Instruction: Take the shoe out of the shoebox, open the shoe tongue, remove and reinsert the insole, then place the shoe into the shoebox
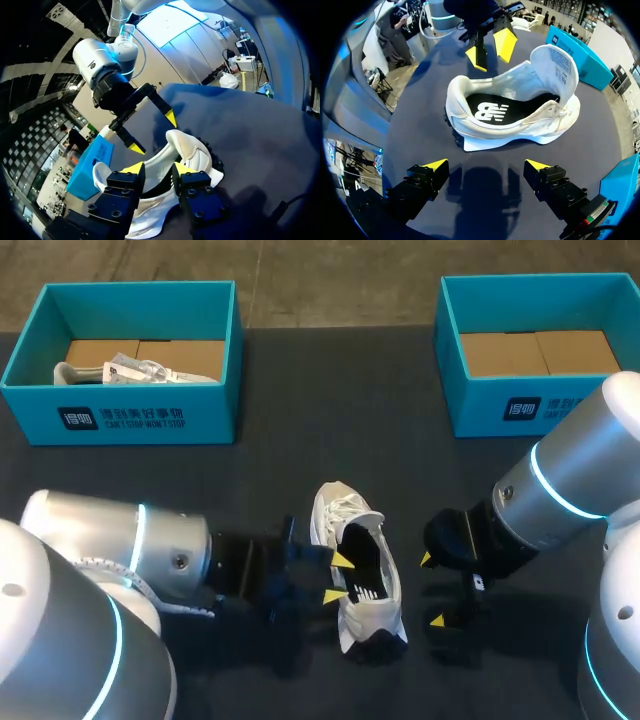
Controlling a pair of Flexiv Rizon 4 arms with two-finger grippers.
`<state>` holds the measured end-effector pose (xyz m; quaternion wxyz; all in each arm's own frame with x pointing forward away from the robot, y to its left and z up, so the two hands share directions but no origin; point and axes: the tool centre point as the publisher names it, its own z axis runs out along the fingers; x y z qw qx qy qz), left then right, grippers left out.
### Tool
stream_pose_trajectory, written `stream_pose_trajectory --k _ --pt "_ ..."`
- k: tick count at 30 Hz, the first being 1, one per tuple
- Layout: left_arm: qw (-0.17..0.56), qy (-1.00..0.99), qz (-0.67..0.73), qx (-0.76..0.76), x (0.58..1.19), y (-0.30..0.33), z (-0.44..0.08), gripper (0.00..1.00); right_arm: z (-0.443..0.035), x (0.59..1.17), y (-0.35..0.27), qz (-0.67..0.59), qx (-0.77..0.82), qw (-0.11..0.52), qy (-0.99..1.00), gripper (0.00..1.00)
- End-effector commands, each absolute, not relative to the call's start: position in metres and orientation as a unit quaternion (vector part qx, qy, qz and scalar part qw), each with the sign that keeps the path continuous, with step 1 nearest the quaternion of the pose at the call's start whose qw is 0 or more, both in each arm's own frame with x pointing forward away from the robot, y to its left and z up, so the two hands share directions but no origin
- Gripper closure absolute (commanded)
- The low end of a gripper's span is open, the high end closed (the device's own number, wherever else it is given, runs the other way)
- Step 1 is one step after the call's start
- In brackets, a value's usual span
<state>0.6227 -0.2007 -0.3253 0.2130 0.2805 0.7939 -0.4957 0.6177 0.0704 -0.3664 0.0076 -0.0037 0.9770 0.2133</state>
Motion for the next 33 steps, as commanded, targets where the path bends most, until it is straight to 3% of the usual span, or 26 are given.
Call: stream_pose_trajectory --k 1,16,18,19,33 --pt "0.177 0.808 -0.473 0.304 0.626 -0.195 -0.314 0.64 -0.367 0.617 0.071 0.212 -0.003 0.009 0.977 0.0" --pt "0.067 0.836 -0.359 0.41 0.63 -0.168 -0.303 0.69 -0.367 0.617 0.071 0.212 -0.003 0.009 0.977 0.0" --pt "0.058 0.837 -0.346 0.42 0.63 -0.165 -0.303 0.76 -0.367 0.617 0.071 0.212 -0.003 0.009 0.977 0.0" --pt "0.054 0.839 -0.336 0.426 0.63 -0.163 -0.303 1.0 -0.367 0.617 0.071 0.212 -0.003 0.009 0.977 0.0" --pt "0.043 0.84 -0.314 0.439 0.633 -0.148 -0.295 1.0 -0.367 0.617 0.071 0.212 -0.003 0.009 0.977 0.0"
